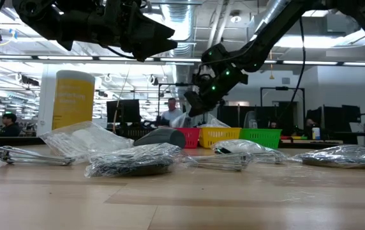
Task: Pick & Place Travel size toiletries
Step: Put the hairbrush into the red bin, then put the cotton pack into the yellow bin
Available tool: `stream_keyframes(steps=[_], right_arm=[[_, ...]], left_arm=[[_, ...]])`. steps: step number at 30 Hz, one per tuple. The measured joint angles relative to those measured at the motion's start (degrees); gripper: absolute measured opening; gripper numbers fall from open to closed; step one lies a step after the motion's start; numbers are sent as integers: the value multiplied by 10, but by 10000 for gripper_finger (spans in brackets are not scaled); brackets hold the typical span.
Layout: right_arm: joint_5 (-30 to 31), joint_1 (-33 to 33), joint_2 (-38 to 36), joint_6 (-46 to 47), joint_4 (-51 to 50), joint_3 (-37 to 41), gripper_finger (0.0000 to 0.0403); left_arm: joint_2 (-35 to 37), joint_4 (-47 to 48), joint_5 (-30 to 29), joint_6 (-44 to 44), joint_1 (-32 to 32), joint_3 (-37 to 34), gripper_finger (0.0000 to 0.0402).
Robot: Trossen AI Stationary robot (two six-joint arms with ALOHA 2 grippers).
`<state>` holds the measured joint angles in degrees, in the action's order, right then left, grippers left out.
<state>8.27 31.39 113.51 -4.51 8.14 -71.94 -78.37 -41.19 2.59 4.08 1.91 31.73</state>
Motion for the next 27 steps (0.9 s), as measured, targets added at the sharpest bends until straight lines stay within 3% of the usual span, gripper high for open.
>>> stream_keyframes(steps=[10,18,27], right_arm=[[67,2,-1,0,-3,0,110],[68,3,-4,-11,-5,0,193],[69,-21,-79,0,-57,-1,211]], left_arm=[[0,0,0,0,0,0,237],[0,0,0,0,0,0,237],[0,0,0,0,0,0,237]])
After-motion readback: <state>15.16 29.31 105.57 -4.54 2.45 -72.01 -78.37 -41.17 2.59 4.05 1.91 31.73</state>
